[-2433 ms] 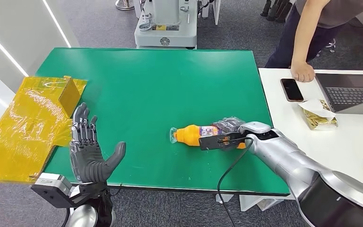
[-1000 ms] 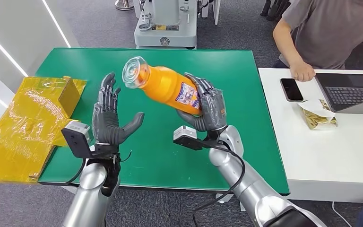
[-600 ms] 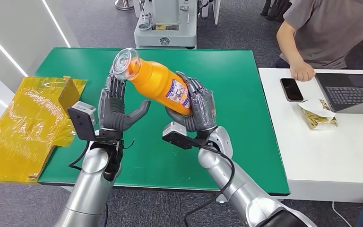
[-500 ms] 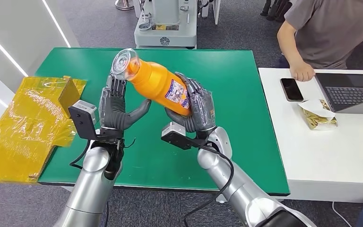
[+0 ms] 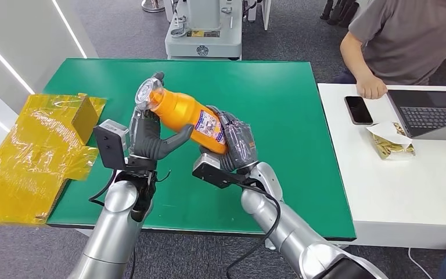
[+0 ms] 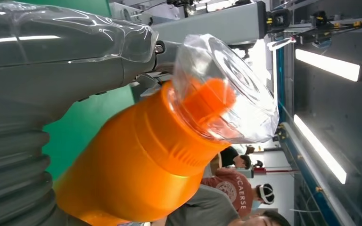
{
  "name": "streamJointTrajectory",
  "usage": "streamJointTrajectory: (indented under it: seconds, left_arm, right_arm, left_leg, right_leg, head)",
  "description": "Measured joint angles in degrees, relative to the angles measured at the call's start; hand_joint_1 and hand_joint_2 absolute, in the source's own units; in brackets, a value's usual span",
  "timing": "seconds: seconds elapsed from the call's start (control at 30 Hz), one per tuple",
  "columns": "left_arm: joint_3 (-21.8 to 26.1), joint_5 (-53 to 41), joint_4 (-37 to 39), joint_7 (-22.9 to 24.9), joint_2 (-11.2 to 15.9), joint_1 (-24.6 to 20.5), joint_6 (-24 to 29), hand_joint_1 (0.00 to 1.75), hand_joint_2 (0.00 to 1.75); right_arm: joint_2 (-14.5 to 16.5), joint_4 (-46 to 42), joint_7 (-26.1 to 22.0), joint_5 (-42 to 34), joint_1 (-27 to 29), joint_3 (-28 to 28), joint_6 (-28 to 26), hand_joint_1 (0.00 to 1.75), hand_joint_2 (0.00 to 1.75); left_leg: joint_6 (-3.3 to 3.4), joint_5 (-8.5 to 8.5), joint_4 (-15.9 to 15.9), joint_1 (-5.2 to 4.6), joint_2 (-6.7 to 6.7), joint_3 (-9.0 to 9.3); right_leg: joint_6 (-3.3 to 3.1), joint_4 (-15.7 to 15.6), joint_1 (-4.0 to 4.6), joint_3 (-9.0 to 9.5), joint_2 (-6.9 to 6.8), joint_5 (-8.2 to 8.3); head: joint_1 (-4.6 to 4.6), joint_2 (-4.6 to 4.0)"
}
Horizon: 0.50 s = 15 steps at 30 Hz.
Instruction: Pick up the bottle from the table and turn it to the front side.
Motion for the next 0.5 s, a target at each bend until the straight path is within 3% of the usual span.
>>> streamJointTrajectory:
  seconds: [0.5]
  left_arm:
    - [-0.67,0.16,0.37,1.12,-1.22,-0.03,-0.6,0.0,1.75]
  right_arm:
    - [0.17,0.94,0.71,0.61,-2.31,-0.01,-0.31,1.75,1.75]
  left_leg:
    - [0.0,0.0,0.01,0.0,0.01,0.0]
  right_leg:
    - [0.0,0.0,0.0,-0.01,0.01,0.0]
  head:
    - [0.0,0.0]
